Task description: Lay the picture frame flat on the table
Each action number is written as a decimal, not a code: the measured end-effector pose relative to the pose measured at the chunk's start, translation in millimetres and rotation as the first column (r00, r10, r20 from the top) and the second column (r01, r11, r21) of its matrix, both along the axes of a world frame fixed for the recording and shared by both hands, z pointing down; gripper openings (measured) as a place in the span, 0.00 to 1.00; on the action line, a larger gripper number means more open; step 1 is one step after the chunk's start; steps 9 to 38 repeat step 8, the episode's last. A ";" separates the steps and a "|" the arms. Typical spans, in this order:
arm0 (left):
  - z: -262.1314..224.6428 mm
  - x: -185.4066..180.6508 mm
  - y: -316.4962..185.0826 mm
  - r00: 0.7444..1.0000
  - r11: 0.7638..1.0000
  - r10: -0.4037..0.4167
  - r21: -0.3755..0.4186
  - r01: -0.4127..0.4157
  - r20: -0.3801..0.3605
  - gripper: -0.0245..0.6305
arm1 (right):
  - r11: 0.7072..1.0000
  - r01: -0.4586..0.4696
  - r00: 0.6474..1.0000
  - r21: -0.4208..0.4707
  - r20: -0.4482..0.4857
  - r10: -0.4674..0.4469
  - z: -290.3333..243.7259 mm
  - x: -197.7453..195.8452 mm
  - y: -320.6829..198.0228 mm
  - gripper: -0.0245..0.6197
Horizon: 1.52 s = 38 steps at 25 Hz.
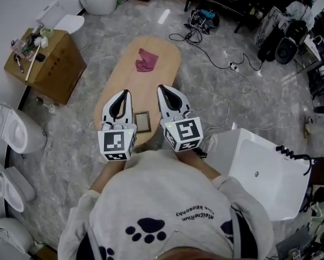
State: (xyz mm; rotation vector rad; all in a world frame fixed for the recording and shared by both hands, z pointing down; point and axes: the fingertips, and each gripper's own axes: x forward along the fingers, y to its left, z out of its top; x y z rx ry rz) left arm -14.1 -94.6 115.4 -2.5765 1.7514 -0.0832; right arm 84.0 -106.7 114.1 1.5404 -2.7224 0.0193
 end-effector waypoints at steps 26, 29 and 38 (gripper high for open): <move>-0.4 8.7 3.9 1.000 1.000 0.002 0.027 -0.003 0.024 0.05 | 0.999 0.039 0.999 0.005 0.011 -0.039 3.3 -5.7 -0.4 0.05; -0.4 8.7 3.9 1.000 1.000 0.002 0.027 -0.003 0.024 0.05 | 0.999 0.039 0.999 0.005 0.011 -0.039 3.3 -5.7 -0.4 0.05; -0.4 8.7 3.9 1.000 1.000 0.002 0.027 -0.003 0.024 0.05 | 0.999 0.039 0.999 0.005 0.011 -0.039 3.3 -5.7 -0.4 0.05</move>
